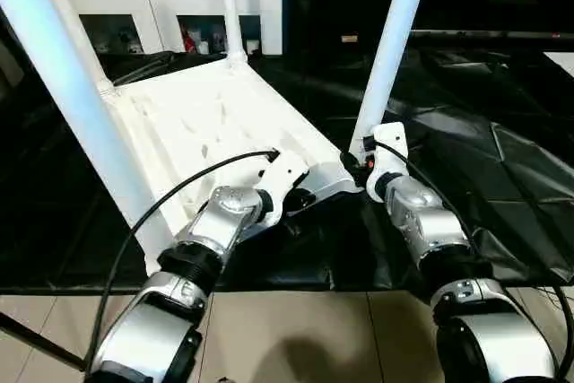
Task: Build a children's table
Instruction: Rotate leg to tighten
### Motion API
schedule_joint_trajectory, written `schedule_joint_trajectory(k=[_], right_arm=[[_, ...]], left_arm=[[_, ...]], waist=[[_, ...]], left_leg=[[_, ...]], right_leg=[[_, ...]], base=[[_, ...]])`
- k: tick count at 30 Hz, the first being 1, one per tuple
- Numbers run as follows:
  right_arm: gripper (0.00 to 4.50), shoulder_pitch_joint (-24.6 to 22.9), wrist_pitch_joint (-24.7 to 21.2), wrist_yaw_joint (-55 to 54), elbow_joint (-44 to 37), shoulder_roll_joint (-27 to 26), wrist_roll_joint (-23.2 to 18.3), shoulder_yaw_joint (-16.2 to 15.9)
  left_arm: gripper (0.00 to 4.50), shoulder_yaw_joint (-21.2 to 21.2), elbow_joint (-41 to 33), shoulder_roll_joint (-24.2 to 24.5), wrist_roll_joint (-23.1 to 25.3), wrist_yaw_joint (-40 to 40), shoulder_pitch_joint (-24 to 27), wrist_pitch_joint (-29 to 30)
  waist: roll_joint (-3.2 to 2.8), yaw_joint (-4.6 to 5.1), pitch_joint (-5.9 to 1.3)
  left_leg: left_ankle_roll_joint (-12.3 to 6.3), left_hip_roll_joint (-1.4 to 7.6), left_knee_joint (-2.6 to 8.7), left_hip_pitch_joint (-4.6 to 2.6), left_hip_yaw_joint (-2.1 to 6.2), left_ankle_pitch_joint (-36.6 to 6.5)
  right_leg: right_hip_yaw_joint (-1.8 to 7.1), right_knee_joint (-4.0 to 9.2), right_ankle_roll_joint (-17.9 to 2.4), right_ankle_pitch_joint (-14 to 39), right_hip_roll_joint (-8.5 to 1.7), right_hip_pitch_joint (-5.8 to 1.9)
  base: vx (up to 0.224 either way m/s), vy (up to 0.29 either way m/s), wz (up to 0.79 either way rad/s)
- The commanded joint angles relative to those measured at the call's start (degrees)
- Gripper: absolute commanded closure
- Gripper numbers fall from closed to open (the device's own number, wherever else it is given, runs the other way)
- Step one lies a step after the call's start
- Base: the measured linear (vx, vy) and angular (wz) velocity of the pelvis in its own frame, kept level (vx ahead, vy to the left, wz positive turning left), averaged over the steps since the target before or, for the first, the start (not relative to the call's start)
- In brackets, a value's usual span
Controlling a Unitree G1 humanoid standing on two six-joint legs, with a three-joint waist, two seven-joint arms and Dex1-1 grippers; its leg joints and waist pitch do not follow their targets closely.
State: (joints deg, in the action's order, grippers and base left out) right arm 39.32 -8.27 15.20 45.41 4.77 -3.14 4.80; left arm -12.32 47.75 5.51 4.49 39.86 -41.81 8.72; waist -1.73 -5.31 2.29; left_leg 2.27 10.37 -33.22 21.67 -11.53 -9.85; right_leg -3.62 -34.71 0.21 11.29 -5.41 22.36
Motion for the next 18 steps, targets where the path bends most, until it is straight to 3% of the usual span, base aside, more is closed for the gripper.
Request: schedule_joint_trajectory(k=[1,5,6,10,11,12,15,16,18], right_arm=[[1.79,-1.7,-0.6,6.1,-1.6,-1.8,-2.6,-1.8],[1.47,-3.0,-0.5,8.9,-4.4,1.8,-1.3,-2.8],[1.47,-3.8,-1.1,10.7,-6.1,3.1,-1.6,-3.0],[1.47,-7.4,-2.5,17.1,-13.3,7.9,-2.8,-3.9],[1.47,-8.4,-2.9,18.7,-15.1,9.0,-3.3,-3.9],[1.4,-9.1,-3.2,19.8,-16.5,9.8,-3.7,-3.8],[1.37,-12.0,-4.2,24.8,-22.2,13.5,-5.4,-3.7],[1.37,-12.9,-4.7,26.3,-23.9,14.6,-5.9,-3.7],[1.37,-14.6,-5.9,29.1,-27.0,16.5,-7.1,-3.9]], left_arm=[[4.5,1.2,0.5,-0.3,-0.6,-1.3,-0.6,-3.7],[4.5,1.0,0.2,0.6,-0.7,1.1,-0.5,-5.9],[4.5,1.0,0.3,0.8,-1.0,2.0,-0.4,-7.6],[4.5,1.9,0.8,1.4,-1.9,2.3,-0.7,-12.6],[4.5,2.8,0.4,1.4,-3.1,3.4,-0.9,-11.8],[4.22,3.6,0.1,1.3,-4.3,4.5,-1.0,-11.1],[3.9,4.3,-4.2,3.0,-6.4,9.0,0.0,-8.4],[3.86,4.5,-6.3,3.6,-7.1,10.1,0.6,-7.5],[3.72,5.0,-10.4,4.4,-8.7,11.5,1.9,-5.9]], waist=[[0.92,-0.05,-3.17],[0.92,-0.02,-3.56],[0.56,-0.11,-3.55],[0.68,-0.75,-3.51],[0.53,-0.85,-3.56],[0.43,-0.96,-3.58],[0.38,-1.35,-3.72],[0.12,-1.74,-3.87],[0.05,-1.67,-3.78]], left_leg=[[-0.86,2.73,4.35,-0.92,1.64,-15.3],[-2.62,2.67,3.75,-0.66,1.45,-10.6],[-2.93,2.62,3.67,-0.54,1.47,-10.0],[-4.71,2.62,3.33,-0.44,1.32,-9.2],[-4.91,2.64,3.33,-0.24,1.37,-8.7],[-4.91,2.71,3.28,-0.35,1.4,-8.6],[-5.36,2.79,3.09,-0.3,1.4,-7.6],[-5.72,3.17,2.86,-0.39,1.32,-6.6],[-6.24,3.32,2.74,-0.06,1.36,-6.1]], right_leg=[[2.55,5.01,-9.5,14.2,-3.73,-1.91],[2.4,4.28,-11.5,8.3,-3.62,-2.14],[2.39,4.18,-11.9,7.3,-3.61,-2.15],[2.25,4.06,-12.0,5.6,-3.44,-2.33],[2.19,4.04,-11.8,5.4,-3.44,-2.48],[2.19,3.94,-12.0,5.3,-3.5,-2.32],[2.09,3.49,-13.6,3.7,-3.5,-2.42],[2.14,3.11,-14.7,1.4,-3.48,-2.15],[1.94,2.69,-15.6,-0.9,-3.29,-2.16]], base=[[0.0,0.0,0.0],[0.0,0.0,0.0],[0.0,0.0,0.0],[0.0,0.0,0.0],[0.0,0.0,0.0],[0.0,0.0,0.0],[0.0,0.0,0.0],[0.0,0.0,0.0],[0.0,0.0,0.0]])
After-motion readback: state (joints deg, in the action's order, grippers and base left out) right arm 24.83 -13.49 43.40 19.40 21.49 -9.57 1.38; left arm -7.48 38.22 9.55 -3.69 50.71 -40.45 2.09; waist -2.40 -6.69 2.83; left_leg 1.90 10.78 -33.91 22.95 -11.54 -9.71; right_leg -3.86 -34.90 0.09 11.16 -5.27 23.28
